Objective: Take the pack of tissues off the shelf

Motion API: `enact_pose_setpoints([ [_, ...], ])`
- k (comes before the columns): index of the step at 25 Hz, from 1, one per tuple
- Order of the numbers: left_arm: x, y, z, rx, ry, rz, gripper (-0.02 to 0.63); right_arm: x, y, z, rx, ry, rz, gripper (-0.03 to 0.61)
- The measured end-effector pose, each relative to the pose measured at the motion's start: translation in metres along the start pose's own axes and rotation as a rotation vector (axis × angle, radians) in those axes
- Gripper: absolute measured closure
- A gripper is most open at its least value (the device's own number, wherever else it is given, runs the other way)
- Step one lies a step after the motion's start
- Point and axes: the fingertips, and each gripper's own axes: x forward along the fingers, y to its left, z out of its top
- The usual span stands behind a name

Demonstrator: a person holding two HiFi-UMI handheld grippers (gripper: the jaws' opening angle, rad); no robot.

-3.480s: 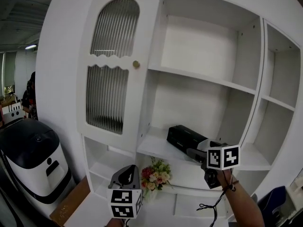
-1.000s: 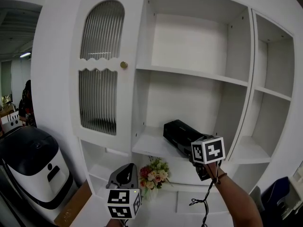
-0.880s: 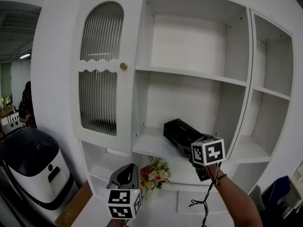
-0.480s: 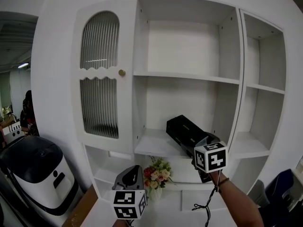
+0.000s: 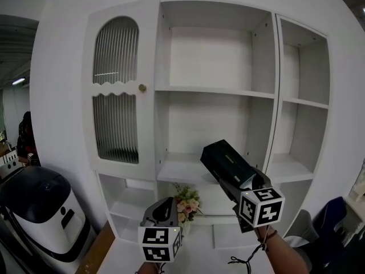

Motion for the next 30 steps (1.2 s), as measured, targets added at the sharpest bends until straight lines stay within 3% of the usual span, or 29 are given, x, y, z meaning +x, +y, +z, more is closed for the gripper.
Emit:
enact_pose_setpoints([
  [8,-0.009,-0.016,-0.018,-0.016,0.027,-0.057,0.6,-0.075,-0.001,-0.021,0.067,-0.059,-0.103,0.153],
  [17,-0.017,-0.039,-0.052,-0.061,0.06,-0.105,0.6,-0.136,0.005,-0.089,0.125,0.014,-0.255,0.153],
  [22,-0.023,-0.047,-0.081,-0.096,0.101,-0.115,0.6,-0.148,0.015,-0.124,0.231,0.024,-0.272,0.153],
  [30,-0.03,-0.051,-0.116,-0.116,0.159,-0.101,0.6,-0.147,0.02,-0.153,0.256,0.049,-0.265,0.153],
])
